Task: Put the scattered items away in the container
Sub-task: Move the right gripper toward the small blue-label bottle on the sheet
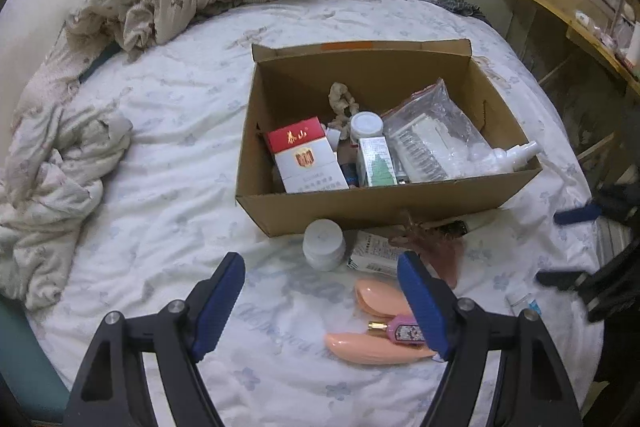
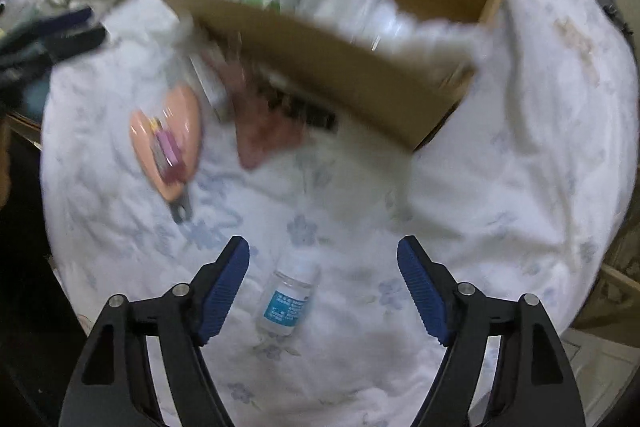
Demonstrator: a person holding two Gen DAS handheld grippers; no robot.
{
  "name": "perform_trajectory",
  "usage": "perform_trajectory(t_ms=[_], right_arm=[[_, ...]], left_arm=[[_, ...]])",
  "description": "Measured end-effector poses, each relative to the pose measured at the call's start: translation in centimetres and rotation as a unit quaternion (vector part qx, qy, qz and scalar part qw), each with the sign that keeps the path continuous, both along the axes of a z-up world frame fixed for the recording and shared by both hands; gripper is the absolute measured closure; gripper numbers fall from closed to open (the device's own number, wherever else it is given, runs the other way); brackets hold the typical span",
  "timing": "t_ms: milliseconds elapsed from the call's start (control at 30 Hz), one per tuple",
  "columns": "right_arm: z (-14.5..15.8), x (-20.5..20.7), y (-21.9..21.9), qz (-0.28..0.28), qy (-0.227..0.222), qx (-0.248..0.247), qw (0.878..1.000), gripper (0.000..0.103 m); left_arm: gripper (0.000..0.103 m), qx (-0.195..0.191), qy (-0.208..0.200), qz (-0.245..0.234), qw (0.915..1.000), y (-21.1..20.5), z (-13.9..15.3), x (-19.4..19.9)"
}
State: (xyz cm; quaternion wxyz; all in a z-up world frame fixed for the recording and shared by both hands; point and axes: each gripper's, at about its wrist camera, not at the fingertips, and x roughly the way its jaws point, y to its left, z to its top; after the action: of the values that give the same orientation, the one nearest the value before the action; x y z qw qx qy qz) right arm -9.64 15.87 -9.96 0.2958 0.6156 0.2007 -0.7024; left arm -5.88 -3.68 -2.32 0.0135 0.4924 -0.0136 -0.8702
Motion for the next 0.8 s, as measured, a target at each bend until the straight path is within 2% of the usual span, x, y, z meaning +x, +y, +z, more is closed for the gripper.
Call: perform_trajectory(t_ms=[167,267,300,333,400,433,533,633,800], right_arm=[[-3.7,0.6,-2.4,0.042,0.006,0.062,0.997,0.023],[-4.1,0.4,-2.7,0.046,0.015,0.060,0.997,0.024],[-3.9,0.2,-2.6,0.043,0.015,0.053,0.998,0.034],[-3.6,0.0,-2.4,0.039,0.015,0.045,0.998,0.057],[-3.1,-0.4,-2.0,0.032,0.013,0.034,0.999,0.080],[-2.8,-0.6,-1.6,0.028,0.009,0.028,0.999,0.087],[-2.3,-0.8,-0.7,0.020,0.003,0.015,1.000,0.094],[-1.3,-1.0,0.2,0.011,-0.002,-0.009,1.000,0.096],[2.0,-2.1,2.9,-0.029,-0.028,-0.108,0.993,0.096]], left_arm=[[0.024,0.021,-0.012,0.011,0.9996,-0.6,-0.5,0.0],[0.024,0.023,-0.017,0.014,0.9995,-0.6,-0.7,0.0],[0.024,0.022,-0.018,0.013,0.9995,-0.5,-0.7,0.1],[0.024,0.022,-0.018,0.011,0.9995,-0.5,-0.7,0.1],[0.024,0.020,-0.020,0.008,0.9996,-0.3,-0.8,0.2],[0.024,0.019,-0.020,0.007,0.9996,-0.3,-0.8,0.2],[0.024,0.022,-0.023,0.006,0.9995,-0.2,-0.9,0.1],[0.024,0.027,-0.026,0.006,0.9993,-0.2,-1.0,0.0],[0.024,0.030,-0.025,0.008,0.9992,-0.3,-0.9,0.0]])
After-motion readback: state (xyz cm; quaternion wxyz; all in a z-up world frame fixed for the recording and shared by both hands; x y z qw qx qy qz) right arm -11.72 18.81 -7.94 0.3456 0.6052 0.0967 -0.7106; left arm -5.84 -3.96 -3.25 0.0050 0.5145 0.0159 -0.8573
